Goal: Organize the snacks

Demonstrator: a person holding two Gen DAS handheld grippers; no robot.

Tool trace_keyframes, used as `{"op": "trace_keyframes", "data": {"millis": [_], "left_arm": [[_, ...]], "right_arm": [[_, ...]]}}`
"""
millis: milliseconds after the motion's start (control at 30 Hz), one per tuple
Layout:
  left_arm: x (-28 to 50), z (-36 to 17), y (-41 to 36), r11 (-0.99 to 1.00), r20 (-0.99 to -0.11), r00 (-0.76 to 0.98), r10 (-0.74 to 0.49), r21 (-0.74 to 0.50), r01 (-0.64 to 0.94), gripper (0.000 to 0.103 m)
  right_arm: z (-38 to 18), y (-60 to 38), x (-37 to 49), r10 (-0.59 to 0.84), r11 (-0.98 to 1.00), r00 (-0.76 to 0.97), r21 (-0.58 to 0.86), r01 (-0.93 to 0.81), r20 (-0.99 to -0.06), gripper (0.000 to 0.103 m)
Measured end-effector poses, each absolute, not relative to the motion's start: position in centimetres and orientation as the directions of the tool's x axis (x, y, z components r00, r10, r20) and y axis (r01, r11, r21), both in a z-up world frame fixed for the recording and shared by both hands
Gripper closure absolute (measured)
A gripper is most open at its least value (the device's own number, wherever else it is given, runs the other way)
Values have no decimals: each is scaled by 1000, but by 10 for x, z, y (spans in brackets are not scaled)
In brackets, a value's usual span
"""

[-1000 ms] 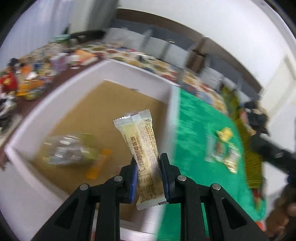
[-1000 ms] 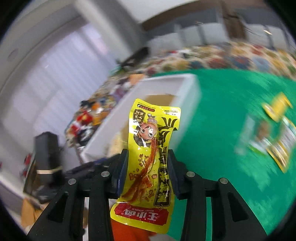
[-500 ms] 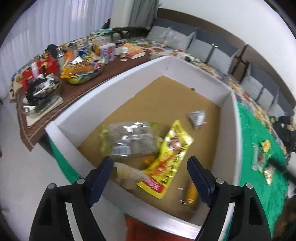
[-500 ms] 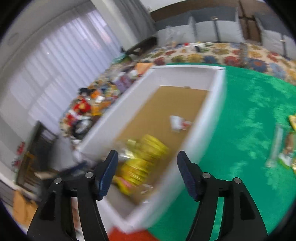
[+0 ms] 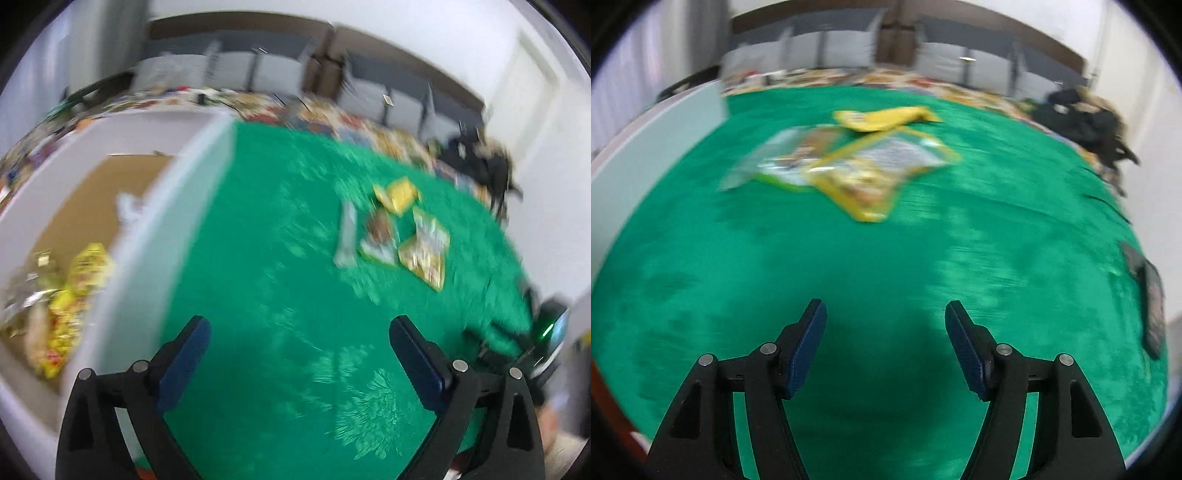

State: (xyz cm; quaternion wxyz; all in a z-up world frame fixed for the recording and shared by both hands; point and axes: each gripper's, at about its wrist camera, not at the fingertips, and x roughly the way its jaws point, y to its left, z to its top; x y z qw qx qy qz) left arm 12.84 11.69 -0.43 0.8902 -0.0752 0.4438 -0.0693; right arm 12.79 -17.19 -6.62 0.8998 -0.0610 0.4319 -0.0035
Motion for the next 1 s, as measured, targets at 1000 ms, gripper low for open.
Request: {"op": "trace_keyframes", "data": {"millis": [1000], "left_arm": [[197,-100,12,992,-810,580,-84,-11,128,0]], "right_arm": [[-79,-248,128,-61,996,631,-6,89,-773,20]]}}
